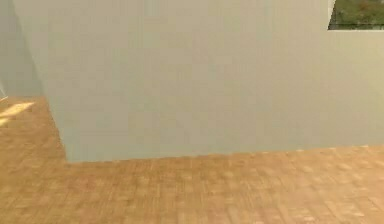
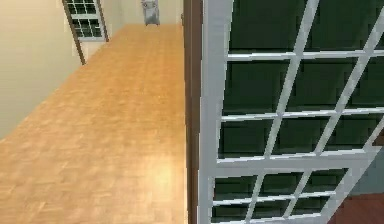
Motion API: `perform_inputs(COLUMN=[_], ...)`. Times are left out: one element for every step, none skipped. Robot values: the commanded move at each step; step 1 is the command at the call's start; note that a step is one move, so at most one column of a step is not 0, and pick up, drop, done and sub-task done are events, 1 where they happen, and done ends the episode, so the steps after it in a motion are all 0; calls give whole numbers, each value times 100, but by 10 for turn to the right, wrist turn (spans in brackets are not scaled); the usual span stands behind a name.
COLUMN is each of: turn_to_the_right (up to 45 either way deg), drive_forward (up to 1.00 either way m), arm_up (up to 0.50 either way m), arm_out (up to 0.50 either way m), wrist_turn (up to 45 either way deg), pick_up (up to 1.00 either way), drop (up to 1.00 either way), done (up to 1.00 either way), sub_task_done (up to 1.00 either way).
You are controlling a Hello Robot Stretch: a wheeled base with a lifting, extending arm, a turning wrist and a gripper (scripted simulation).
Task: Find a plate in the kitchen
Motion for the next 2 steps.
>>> perform_inputs(turn_to_the_right=[390, 0], drive_forward=[0, 70], arm_up=[0, 0], arm_out=[0, 0], wrist_turn=[0, 0], pick_up=[0, 0], drop=[0, 0], done=[0, 0], sub_task_done=[0, 0])
